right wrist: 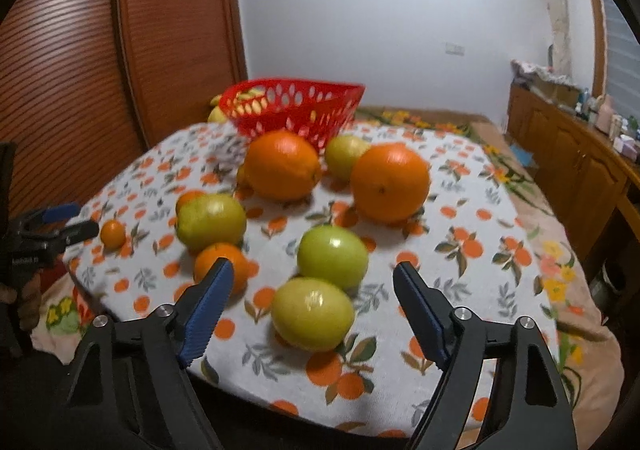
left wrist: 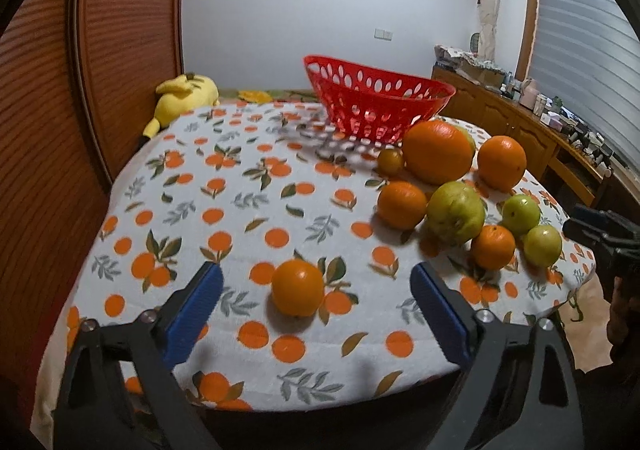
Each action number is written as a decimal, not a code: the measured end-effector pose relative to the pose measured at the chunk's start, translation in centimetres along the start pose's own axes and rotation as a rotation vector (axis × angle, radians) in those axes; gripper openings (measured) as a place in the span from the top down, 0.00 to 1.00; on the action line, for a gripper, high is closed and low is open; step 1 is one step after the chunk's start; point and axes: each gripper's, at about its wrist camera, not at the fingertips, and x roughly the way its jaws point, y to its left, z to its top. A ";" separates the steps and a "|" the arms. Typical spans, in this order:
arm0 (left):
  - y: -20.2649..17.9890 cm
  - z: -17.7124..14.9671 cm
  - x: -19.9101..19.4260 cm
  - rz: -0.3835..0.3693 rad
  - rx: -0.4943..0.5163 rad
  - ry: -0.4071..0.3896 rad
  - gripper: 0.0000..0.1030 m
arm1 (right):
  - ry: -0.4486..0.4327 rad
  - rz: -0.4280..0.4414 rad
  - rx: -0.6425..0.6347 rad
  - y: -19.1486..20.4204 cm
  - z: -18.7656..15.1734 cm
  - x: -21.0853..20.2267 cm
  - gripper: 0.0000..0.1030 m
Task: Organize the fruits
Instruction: 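Grasp a tangerine with the left tool while the right tool grasps a yellow-green lemon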
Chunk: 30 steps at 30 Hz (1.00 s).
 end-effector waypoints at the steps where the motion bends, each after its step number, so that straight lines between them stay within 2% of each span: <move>1: 0.3 -0.1 0.1 0.004 -0.002 0.005 0.10 | 0.011 0.008 0.003 -0.1 -0.2 0.2 0.21; 5: 1.5 -0.3 0.5 0.003 -0.013 0.018 0.12 | 0.044 0.019 0.008 0.0 -1.1 1.2 0.27; 8: 2.0 -0.3 1.3 -0.024 -0.028 0.039 0.22 | 0.059 0.026 0.018 -0.3 -1.3 1.6 0.29; 14: 1.9 -0.6 2.4 -0.057 -0.034 0.074 0.29 | 0.087 0.029 0.019 -0.6 -1.3 2.3 0.38; 20: 1.7 -0.7 3.5 -0.081 -0.035 0.099 0.34 | 0.119 0.026 0.024 -0.7 -1.3 3.0 0.39; 25: 1.6 -0.7 3.9 -0.092 -0.037 0.110 0.45 | 0.129 0.042 0.027 -0.8 -1.4 3.2 0.42; 30: 1.7 -0.6 4.3 -0.095 -0.037 0.114 0.66 | 0.129 0.044 0.004 -0.6 -1.4 3.2 0.45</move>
